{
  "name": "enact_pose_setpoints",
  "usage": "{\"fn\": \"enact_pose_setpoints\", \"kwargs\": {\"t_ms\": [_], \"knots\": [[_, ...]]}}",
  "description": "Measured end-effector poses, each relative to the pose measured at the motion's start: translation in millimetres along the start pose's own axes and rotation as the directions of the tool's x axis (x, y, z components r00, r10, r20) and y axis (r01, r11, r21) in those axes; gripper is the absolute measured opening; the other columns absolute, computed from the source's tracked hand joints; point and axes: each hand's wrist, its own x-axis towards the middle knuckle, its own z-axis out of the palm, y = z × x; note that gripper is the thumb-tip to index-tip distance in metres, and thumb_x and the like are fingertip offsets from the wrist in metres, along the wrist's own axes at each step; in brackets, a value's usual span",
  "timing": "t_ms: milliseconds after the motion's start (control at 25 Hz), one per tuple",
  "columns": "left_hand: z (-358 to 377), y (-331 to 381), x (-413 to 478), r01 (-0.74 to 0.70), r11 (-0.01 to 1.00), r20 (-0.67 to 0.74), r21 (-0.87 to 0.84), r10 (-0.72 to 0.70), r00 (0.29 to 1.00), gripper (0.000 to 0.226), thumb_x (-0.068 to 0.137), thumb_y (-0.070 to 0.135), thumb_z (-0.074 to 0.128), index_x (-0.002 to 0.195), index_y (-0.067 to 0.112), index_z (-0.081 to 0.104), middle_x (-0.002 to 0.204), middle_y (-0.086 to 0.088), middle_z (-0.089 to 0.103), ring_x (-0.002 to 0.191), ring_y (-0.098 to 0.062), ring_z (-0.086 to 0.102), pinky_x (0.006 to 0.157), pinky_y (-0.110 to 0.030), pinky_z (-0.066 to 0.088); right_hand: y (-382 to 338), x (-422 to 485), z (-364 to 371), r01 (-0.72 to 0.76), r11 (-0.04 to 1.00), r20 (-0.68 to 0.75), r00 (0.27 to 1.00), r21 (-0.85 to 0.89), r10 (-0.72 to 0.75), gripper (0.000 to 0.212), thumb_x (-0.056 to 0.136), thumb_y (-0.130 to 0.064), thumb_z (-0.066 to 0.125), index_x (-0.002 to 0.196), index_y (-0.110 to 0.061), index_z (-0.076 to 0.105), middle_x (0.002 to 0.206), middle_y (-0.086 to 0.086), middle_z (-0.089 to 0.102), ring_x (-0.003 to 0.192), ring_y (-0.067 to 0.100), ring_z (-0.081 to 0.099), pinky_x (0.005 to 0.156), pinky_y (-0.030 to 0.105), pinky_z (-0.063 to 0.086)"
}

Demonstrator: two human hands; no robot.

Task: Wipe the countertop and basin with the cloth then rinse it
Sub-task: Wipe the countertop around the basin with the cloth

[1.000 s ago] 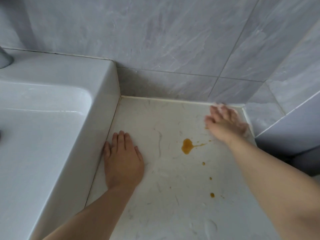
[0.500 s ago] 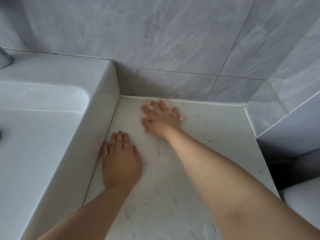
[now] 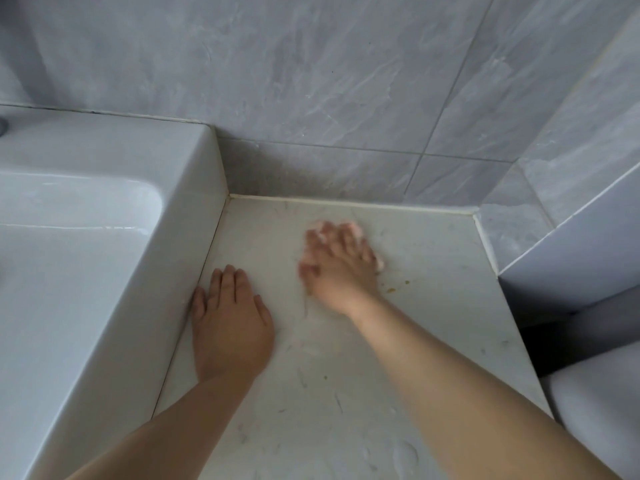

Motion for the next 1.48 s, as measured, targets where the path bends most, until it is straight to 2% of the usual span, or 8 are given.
{"fn": "enact_pose_setpoints", "kwargs": {"t_ms": [120, 400, 520, 640, 960, 1080, 1240, 1480], "knots": [[-2, -1, -1, 0.005, 1.000, -0.004, -0.012, -0.006, 1.000, 0.058, 0.084, 0.026, 0.024, 0.118, -0.009, 0.056, 0.123, -0.025, 0.058, 0.117, -0.038, 0.053, 0.098, -0.054, 0.037, 19, -12, -10, 0.059, 0.998, 0.045, 0.997, -0.028, -0.057, 0.057, 0.094, -0.046, 0.033, 0.146, -0.038, 0.014, 0.158, -0.011, 0.002, 0.145, 0.016, -0.005, 0.115, 0.040, -0.001], [-1, -1, 0, 0.014, 1.000, 0.004, 0.005, -0.014, 1.000, 0.059, 0.084, 0.026, 0.024, 0.118, -0.008, 0.057, 0.123, -0.024, 0.059, 0.117, -0.036, 0.054, 0.098, -0.053, 0.037, 121, -20, -37, -0.573, 0.819, -0.022, 0.819, 0.030, 0.573, 0.058, 0.094, -0.045, 0.025, 0.148, -0.030, 0.011, 0.159, 0.000, -0.002, 0.145, 0.024, -0.006, 0.117, 0.043, -0.004], [-1, 0, 0, 0.013, 1.000, 0.009, 0.003, -0.013, 1.000, 0.058, 0.083, 0.026, 0.025, 0.117, -0.009, 0.058, 0.122, -0.024, 0.059, 0.117, -0.037, 0.054, 0.098, -0.053, 0.037, 33, -5, -10, -0.214, 0.977, -0.071, 0.975, -0.015, 0.212, 0.054, 0.094, -0.040, 0.031, 0.146, -0.026, 0.021, 0.158, 0.000, 0.009, 0.144, 0.026, 0.002, 0.117, 0.043, -0.003], [-2, 0, -1, 0.007, 1.000, 0.012, -0.006, -0.007, 1.000, 0.059, 0.084, 0.026, 0.024, 0.118, -0.009, 0.057, 0.123, -0.025, 0.058, 0.118, -0.037, 0.053, 0.099, -0.052, 0.035, -9, -12, 1, 0.096, 0.995, 0.036, 0.995, -0.035, -0.094, 0.056, 0.095, -0.042, 0.033, 0.147, -0.034, 0.015, 0.158, -0.007, 0.003, 0.145, 0.020, -0.004, 0.115, 0.039, -0.002], [-2, 1, -1, 0.023, 1.000, 0.004, -0.011, -0.023, 1.000, 0.058, 0.083, 0.026, 0.025, 0.116, -0.009, 0.058, 0.121, -0.024, 0.060, 0.116, -0.036, 0.055, 0.097, -0.054, 0.038, 128, -28, -40, -0.537, 0.844, 0.000, 0.844, -0.006, 0.537, 0.055, 0.092, -0.049, 0.025, 0.145, -0.037, 0.014, 0.158, -0.005, 0.000, 0.144, 0.022, -0.004, 0.116, 0.045, 0.000], [-2, 2, 0, 0.020, 1.000, 0.016, -0.017, -0.019, 1.000, 0.057, 0.083, 0.025, 0.026, 0.115, -0.009, 0.059, 0.120, -0.025, 0.060, 0.115, -0.037, 0.056, 0.097, -0.055, 0.039, 47, -19, -12, -0.238, 0.970, -0.112, 0.966, -0.051, 0.231, 0.056, 0.089, -0.045, 0.024, 0.143, -0.029, 0.026, 0.157, -0.001, 0.013, 0.144, 0.023, 0.007, 0.117, 0.043, -0.001], [-3, 0, -1, 0.015, 1.000, 0.017, -0.025, -0.015, 1.000, 0.058, 0.083, 0.025, 0.025, 0.116, -0.009, 0.058, 0.121, -0.025, 0.059, 0.116, -0.037, 0.055, 0.098, -0.054, 0.038, 17, -27, -4, 0.074, 0.997, 0.045, 0.996, -0.015, -0.074, 0.054, 0.094, -0.044, 0.030, 0.146, -0.037, 0.018, 0.158, -0.010, 0.006, 0.145, 0.018, -0.003, 0.115, 0.038, 0.002], [-2, 1, 0, 0.021, 1.000, 0.001, -0.018, -0.021, 1.000, 0.057, 0.083, 0.025, 0.026, 0.116, -0.009, 0.058, 0.120, -0.024, 0.060, 0.115, -0.036, 0.056, 0.097, -0.054, 0.038, 141, -39, -35, -0.525, 0.851, -0.025, 0.850, 0.022, 0.525, 0.053, 0.094, -0.046, 0.026, 0.145, -0.034, 0.018, 0.158, -0.004, 0.002, 0.144, 0.022, -0.003, 0.117, 0.041, -0.001]]}}
